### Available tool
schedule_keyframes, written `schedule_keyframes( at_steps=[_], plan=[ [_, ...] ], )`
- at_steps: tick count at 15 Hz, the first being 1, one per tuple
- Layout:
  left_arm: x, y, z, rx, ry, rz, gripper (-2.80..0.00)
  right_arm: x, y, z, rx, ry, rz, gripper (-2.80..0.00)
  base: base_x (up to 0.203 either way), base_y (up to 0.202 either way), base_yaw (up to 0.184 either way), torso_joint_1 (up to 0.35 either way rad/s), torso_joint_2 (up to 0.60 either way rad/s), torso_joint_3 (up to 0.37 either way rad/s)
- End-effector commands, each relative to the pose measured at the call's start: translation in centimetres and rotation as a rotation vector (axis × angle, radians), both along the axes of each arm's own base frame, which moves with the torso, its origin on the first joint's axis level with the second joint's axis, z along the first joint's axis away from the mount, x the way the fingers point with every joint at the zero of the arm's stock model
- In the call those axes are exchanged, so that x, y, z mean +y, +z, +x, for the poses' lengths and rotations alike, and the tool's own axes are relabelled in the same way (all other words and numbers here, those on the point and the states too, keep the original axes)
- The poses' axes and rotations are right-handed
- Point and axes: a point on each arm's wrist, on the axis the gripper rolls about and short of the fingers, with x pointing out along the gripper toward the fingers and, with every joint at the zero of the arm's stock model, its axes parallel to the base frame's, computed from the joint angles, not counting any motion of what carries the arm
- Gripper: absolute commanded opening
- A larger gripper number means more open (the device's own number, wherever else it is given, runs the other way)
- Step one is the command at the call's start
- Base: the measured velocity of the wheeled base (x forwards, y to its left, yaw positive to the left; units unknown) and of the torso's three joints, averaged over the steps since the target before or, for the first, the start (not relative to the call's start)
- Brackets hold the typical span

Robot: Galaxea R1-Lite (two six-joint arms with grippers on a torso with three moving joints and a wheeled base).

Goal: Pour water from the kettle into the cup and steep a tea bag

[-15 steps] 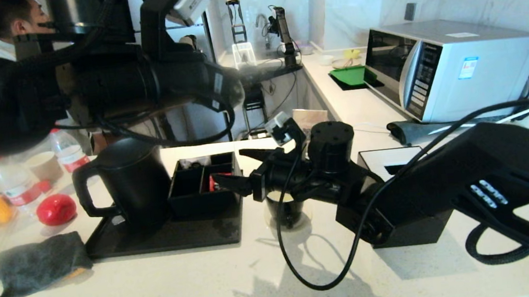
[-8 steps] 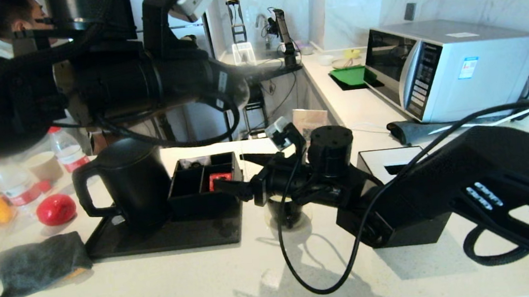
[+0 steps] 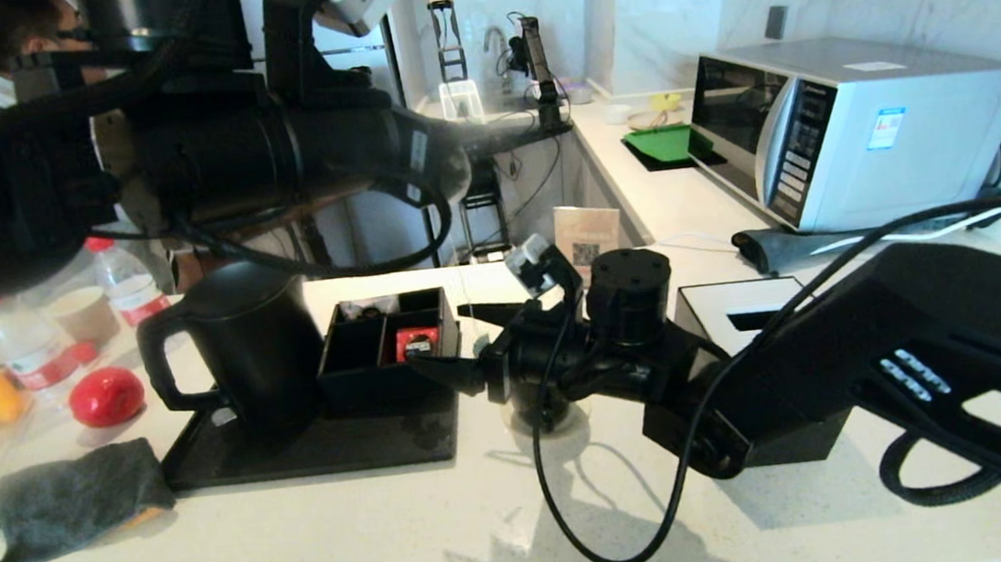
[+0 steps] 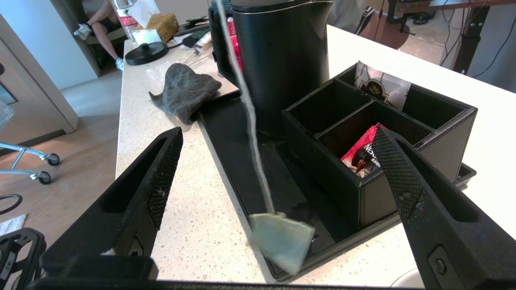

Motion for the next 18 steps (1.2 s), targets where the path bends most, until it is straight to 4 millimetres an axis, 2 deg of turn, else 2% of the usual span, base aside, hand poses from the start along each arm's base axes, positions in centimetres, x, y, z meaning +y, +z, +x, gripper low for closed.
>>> schedule_keyframes(
  at_steps=[1, 2, 10, 18],
  plan=[
    [0.01, 0.0, 0.0, -0.001, 0.0, 0.001, -2.8, -0.03, 0.1, -0.09, -0.004, 0.003, 0.005, 0.0, 0.0, 0.0, 0.0, 0.0, 0.0, 0.0],
    [0.01, -0.01, -0.01, -0.001, -0.001, 0.002, -2.8, -0.07, 0.07, -0.04, -0.004, 0.002, 0.004, -2.8, 0.0, 0.0, 0.0, 0.0, 0.0, 0.0],
    [-0.08, -0.21, 0.12, 0.004, -0.001, 0.006, -2.8, -0.1, 0.14, 0.04, -0.007, -0.001, 0.007, -2.8, 0.0, 0.0, 0.0, 0.0, 0.0, 0.0],
    [-0.39, -0.43, -0.12, 0.012, -0.013, 0.009, -2.8, -0.96, 0.57, 0.72, -0.022, -0.03, 0.018, -2.8, 0.0, 0.0, 0.0, 0.0, 0.0, 0.0]
  ],
)
